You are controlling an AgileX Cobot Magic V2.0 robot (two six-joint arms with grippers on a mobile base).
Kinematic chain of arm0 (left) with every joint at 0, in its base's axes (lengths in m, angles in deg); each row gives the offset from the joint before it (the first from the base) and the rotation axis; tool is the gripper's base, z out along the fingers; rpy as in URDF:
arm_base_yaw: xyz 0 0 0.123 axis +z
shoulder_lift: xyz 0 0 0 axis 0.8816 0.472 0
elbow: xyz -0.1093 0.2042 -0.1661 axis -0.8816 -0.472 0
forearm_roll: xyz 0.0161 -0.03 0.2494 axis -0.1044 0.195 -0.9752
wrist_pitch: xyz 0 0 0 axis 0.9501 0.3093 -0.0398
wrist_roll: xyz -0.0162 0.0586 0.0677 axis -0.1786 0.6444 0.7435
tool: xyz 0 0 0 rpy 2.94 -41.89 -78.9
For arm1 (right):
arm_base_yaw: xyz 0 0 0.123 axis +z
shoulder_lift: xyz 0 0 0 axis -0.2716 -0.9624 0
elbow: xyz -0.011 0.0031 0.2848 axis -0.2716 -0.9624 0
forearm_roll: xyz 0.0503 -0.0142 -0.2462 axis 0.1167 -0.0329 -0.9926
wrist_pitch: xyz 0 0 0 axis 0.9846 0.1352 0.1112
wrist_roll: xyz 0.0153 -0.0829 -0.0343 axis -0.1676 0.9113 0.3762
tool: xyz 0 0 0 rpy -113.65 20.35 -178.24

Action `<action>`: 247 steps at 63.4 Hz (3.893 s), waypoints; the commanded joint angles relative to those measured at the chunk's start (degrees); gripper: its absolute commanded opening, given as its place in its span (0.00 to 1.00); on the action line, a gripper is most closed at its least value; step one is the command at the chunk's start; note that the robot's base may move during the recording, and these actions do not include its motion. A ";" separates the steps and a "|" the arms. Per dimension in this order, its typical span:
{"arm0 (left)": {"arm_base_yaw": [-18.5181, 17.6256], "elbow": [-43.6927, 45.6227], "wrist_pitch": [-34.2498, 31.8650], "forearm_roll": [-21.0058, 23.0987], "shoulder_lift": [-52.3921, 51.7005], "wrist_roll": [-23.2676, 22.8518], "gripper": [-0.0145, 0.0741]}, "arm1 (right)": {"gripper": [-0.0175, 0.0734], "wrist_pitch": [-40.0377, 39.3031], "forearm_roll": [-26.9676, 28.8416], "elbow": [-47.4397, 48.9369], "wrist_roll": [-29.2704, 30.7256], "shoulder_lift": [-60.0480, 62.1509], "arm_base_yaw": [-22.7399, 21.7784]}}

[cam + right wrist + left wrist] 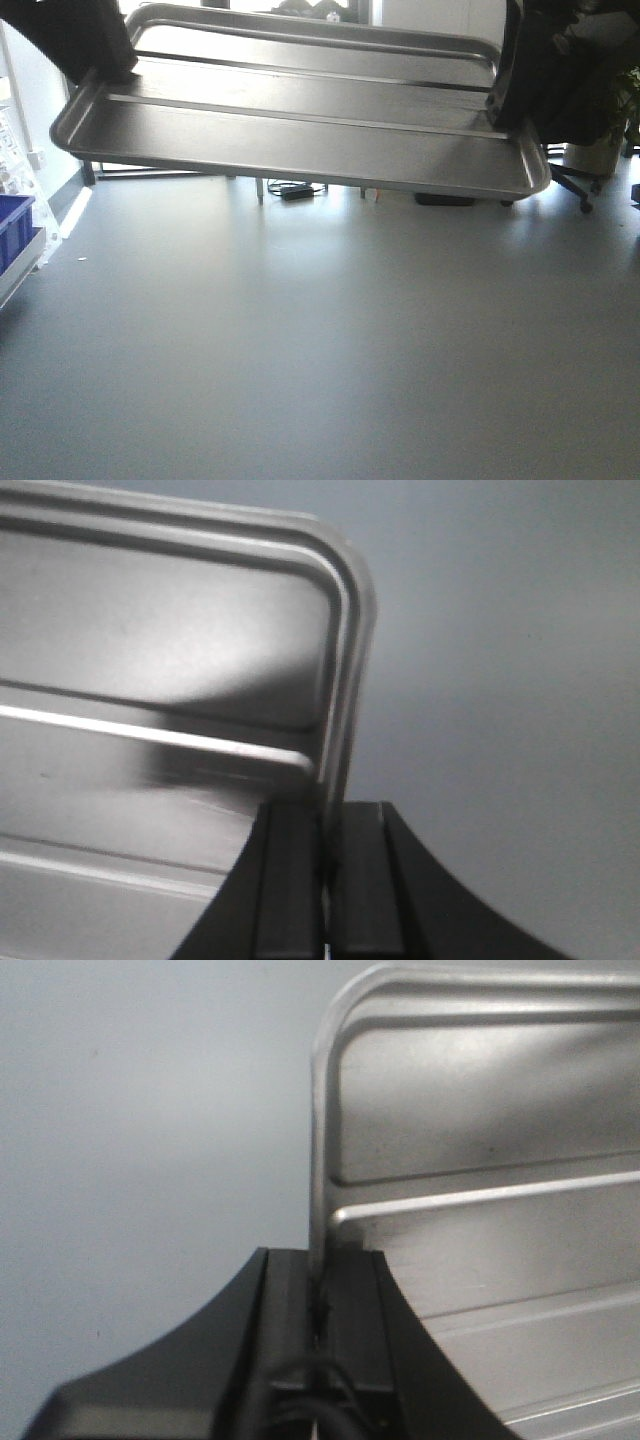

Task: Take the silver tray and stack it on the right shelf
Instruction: 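Hold the tray level in both grippers while the base drives away, then carry the tray over the larger grey tray on the other shelf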

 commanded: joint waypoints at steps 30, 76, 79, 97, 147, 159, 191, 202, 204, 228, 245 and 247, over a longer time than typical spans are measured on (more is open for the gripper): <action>0.13 2.00 -0.03 -4.44 -2.25 0.01 0.06 | 0.25 1.31 -4.37 1.67 1.40 1.83 -0.45; 0.25 2.00 -0.23 -4.44 -1.66 0.01 0.06 | 0.25 1.31 -4.42 1.67 1.40 1.83 -0.45; 0.25 2.00 -0.23 -4.29 -1.66 0.01 0.06 | 0.25 1.37 -4.40 1.67 1.40 1.83 -0.45; 0.25 2.00 -0.23 -4.41 -1.66 0.01 0.06 | 0.25 1.30 -4.40 1.67 1.40 1.83 -0.45; 0.25 2.00 -0.39 -4.30 4.27 0.01 0.06 | 0.25 1.35 -4.40 1.67 1.40 1.83 -0.45; 0.25 2.00 -0.39 -4.30 7.05 0.01 0.06 | 0.25 1.35 -4.40 1.67 1.40 1.83 -0.45; 0.25 7.20 3.16 -5.90 9.51 0.24 0.06 | 0.25 1.35 -4.40 1.67 1.40 1.83 -0.45; 0.25 7.93 5.65 -5.90 9.51 0.24 0.06 | 0.25 1.35 -4.40 1.67 1.40 1.83 -0.45; 0.25 7.93 5.96 -5.90 9.51 0.24 0.06 | 0.25 1.35 -4.40 1.67 1.40 1.83 -0.45; 0.25 7.93 4.25 -5.90 9.51 -1.31 0.06 | 0.25 1.35 -4.40 1.67 1.40 1.83 -0.45; 0.25 7.93 4.84 -5.63 9.51 -1.31 0.06 | 0.25 1.35 -4.40 1.67 1.40 1.83 -0.45; 0.25 7.93 5.01 -5.63 9.51 -1.31 0.06 | 0.25 1.35 -4.40 1.67 1.40 1.83 -0.45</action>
